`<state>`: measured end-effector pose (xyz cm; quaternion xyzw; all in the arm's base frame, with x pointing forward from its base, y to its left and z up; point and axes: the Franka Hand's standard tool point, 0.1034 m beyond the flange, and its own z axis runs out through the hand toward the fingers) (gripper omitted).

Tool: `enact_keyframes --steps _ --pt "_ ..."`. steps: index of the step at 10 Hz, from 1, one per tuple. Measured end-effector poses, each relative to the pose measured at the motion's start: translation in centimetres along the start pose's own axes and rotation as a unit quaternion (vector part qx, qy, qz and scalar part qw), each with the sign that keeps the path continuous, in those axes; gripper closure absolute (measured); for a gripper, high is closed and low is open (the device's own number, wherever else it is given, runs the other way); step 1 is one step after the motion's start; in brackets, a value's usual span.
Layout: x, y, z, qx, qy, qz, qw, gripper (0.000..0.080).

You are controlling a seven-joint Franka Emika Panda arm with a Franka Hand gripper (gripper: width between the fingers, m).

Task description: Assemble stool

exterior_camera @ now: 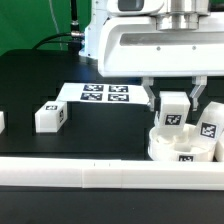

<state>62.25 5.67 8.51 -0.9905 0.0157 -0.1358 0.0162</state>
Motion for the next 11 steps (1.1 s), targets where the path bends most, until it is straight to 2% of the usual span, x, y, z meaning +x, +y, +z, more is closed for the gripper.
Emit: enact_keyframes --steps 3,8,9,10,11 --pt "-0.08 0.2 0.88 -0.004 0.01 -0.001 1.0 0.0462" --pt "0.53 0.24 1.03 -0.007 0.051 -0.004 0.999 0.0462" --pt "0.52 0.24 1.05 -0.007 0.051 -0.004 0.999 0.0368" --pt "0.55 0.27 1.03 -0.007 0.051 -0.004 0.999 0.0237" --pt "0.73 0.45 0.68 -0.007 0.047 -0.003 0.999 0.0237"
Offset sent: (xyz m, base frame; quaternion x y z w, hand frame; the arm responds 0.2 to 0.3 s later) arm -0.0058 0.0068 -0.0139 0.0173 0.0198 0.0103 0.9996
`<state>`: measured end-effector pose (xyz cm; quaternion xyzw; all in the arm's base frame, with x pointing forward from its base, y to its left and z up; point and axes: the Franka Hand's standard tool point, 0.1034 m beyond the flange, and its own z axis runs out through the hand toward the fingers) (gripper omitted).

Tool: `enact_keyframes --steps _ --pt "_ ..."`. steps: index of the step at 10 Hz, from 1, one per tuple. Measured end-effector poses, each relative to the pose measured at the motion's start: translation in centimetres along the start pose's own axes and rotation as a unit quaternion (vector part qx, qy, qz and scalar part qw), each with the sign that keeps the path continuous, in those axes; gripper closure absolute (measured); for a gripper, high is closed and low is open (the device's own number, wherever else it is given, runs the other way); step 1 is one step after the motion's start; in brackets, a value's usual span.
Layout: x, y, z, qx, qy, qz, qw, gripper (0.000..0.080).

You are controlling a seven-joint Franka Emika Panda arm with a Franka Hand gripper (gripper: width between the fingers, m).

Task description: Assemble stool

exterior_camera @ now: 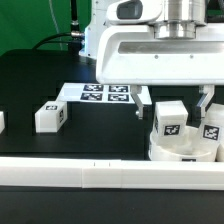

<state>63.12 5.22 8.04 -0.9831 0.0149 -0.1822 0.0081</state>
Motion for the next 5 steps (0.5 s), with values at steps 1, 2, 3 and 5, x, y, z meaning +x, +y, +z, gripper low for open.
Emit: enact_keyframes --steps 1,2,3,5 --pt "0.4 0.1 -0.6 0.0 0.002 0.001 1.0 0.0169" --pt "0.6 0.4 -1.1 0.001 0.003 0.0 1.0 0.0154" --pt "0.8 0.4 -1.7 0.002 0.0 0.001 1.0 0.0154" --pt "1.0 0.4 -2.0 0.003 -0.002 0.001 1.0 0.0151"
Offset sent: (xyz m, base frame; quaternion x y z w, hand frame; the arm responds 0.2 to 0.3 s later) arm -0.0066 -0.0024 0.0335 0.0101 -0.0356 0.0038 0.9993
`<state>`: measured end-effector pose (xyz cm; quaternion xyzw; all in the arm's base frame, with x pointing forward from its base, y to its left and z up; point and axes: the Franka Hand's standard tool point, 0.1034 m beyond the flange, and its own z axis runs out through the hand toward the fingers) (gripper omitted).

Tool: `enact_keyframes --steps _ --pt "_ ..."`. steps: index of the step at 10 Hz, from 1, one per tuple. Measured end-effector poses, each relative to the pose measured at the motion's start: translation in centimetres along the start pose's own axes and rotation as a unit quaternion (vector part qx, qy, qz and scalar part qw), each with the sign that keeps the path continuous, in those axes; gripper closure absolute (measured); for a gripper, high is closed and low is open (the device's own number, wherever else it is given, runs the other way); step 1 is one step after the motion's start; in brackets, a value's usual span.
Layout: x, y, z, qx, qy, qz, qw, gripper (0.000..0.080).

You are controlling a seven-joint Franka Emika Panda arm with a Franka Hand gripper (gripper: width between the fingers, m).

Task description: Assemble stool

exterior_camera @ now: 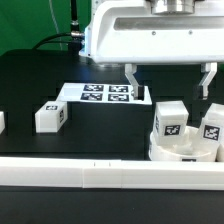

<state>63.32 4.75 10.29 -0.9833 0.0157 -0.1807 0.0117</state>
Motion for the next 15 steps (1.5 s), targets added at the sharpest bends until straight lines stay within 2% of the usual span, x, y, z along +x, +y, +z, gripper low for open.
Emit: enact_keyframes --steps 4,5,7,10,11,12,14,15 --pt "-0.4 0.0 0.3 0.001 -0.015 0.0 1.0 0.0151" --pt "-1.0 0.0 0.5 0.004 -0.052 0.002 0.999 0.0151" --pt "-0.6 -0.1 0.3 0.013 -0.114 0.001 0.993 0.0151" --pt "-1.6 -0.3 0.6 0.024 -0.233 0.003 0.972 0.0151" --pt "-1.5 -0.1 1.2 0.026 -0.262 0.003 0.965 0.0151" --pt "-1.0 -0.2 1.6 0.025 -0.245 0.003 0.969 0.0151" --pt "-1.1 -0.5 1.8 0.025 -0.24 0.001 0.97 0.0173" --pt "-1.0 -0.4 1.8 0.025 -0.238 0.0 0.971 0.0361"
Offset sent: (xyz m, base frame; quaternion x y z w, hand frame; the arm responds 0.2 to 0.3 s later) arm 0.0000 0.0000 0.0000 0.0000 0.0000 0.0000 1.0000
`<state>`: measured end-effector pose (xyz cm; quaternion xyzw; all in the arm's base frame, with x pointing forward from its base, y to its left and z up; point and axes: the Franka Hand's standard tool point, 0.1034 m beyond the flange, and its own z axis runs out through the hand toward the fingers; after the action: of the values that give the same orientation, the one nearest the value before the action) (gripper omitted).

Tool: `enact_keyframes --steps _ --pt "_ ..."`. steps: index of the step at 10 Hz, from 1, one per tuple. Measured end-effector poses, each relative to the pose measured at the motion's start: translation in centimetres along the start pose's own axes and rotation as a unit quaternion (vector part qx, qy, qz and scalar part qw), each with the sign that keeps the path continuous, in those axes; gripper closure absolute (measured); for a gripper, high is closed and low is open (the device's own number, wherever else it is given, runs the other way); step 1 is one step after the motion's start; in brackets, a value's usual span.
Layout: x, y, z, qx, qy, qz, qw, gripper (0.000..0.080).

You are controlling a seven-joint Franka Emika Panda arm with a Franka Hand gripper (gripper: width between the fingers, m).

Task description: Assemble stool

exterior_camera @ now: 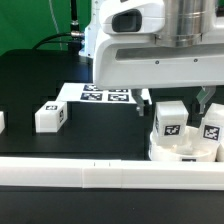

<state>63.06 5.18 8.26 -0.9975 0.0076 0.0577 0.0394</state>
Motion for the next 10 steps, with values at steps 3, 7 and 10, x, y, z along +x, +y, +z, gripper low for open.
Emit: enact_keyframes --steps 3,7,10 --pt "0.0 0.03 0.02 0.0 0.0 0.013 1.0 0.0464" --pt "0.11 -0.03 0.03 0.0 0.003 0.191 0.982 0.0464" --pt "0.16 -0.03 -0.01 0.001 0.005 0.366 0.931 0.0462"
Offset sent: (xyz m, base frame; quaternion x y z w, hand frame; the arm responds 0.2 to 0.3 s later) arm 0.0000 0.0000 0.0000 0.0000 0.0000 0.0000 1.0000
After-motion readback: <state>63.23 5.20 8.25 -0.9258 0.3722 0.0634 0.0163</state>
